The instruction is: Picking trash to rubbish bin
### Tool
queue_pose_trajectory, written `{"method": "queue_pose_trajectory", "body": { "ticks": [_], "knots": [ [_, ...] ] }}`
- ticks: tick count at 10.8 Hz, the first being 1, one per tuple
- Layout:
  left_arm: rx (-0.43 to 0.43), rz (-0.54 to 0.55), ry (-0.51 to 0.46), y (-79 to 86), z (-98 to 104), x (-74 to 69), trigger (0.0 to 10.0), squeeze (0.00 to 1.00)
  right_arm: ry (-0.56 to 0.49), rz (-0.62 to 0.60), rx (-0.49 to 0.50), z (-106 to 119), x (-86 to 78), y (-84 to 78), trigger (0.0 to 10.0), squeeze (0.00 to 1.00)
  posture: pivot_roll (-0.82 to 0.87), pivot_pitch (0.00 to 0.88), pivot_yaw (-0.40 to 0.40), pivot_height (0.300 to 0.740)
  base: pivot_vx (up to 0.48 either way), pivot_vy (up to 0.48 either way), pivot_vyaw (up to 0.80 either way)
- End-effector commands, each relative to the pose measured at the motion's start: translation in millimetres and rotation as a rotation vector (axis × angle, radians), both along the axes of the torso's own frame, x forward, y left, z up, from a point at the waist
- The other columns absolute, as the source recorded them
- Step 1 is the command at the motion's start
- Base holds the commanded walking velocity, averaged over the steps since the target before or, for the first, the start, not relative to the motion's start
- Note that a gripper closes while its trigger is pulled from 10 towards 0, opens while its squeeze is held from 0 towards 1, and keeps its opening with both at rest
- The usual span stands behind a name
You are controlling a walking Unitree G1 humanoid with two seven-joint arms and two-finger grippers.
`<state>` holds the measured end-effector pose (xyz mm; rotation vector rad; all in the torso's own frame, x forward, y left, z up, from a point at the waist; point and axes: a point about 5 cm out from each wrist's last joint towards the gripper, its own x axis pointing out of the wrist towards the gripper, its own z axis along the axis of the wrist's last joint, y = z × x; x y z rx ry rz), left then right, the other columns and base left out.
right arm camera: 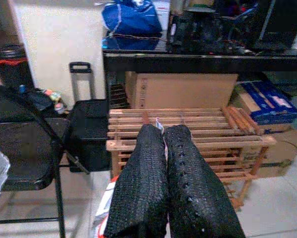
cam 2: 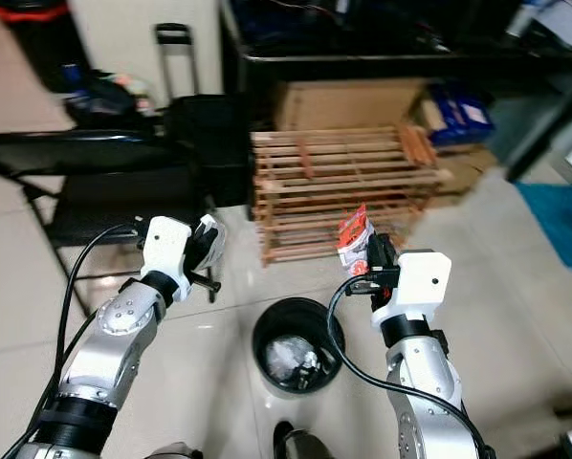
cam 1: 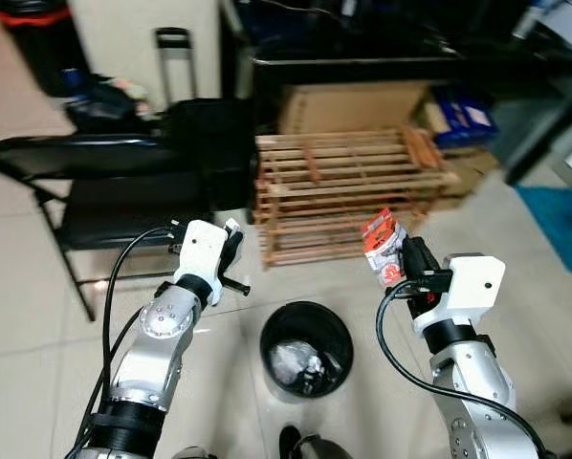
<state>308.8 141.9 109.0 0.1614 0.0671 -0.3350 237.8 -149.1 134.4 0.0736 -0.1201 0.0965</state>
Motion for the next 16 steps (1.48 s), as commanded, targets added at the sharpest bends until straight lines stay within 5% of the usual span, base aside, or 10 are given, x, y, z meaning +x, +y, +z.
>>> {"method": "queue_pose_trajectory", "body": {
  "ticks": [1, 16],
  "knots": [
    [-0.009, -0.006, 0.014, -2.8, -2.0, 0.5, 10.0, 0.00, 0.021, -0.008, -0.010, -3.2, 0.0, -4.3, 10.0, 0.00, 0.22, 0.124, -0.084, 0.740, 0.000, 0.000, -0.80],
    [-0.030, -0.001, 0.018, -8.3, -3.8, 6.6, 10.0, 0.00, 0.029, -0.013, -0.043, -3.3, -1.4, -7.6, 10.0, 0.00, 0.20, 0.123, -0.087, 0.740, 0.000, 0.000, -0.73]
  ]
}}
